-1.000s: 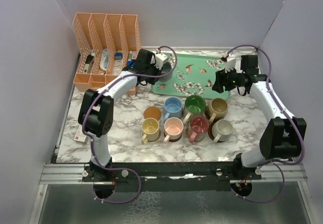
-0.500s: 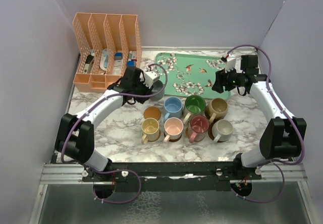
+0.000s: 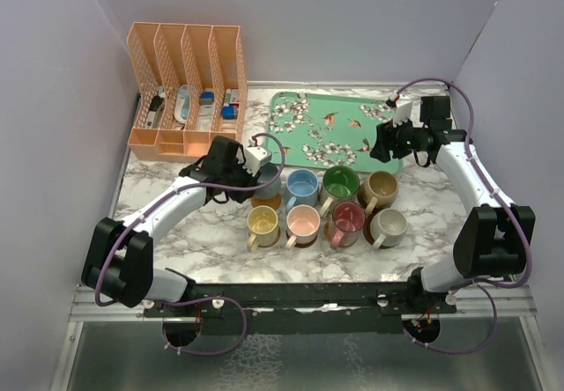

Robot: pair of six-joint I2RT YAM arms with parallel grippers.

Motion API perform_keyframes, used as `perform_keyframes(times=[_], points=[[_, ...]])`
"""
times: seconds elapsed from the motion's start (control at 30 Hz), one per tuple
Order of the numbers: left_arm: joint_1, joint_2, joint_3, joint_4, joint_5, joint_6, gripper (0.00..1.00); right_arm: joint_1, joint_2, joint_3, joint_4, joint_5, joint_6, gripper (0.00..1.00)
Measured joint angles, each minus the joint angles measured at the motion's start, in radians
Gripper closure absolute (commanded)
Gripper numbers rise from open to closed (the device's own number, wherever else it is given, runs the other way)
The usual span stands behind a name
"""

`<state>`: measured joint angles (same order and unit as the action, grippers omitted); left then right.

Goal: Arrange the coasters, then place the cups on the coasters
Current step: Place the cup on the coaster.

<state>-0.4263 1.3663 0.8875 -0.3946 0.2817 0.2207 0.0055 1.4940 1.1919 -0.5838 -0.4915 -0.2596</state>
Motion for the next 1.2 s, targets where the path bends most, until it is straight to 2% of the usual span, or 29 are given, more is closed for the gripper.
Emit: perform_keyframes(times=[0.3,1.2], points=[[0.000,-0.033,-0.067,0.001,0.021,0.000,1.00,0.000,0.000,0.000,0.000,0.002,0.000,0.41],[0.000,-0.056,-0.110,0.051,0.066,-0.002,1.00,0.000,0.000,-0.006,0.000,0.007,-0.008,0.41]])
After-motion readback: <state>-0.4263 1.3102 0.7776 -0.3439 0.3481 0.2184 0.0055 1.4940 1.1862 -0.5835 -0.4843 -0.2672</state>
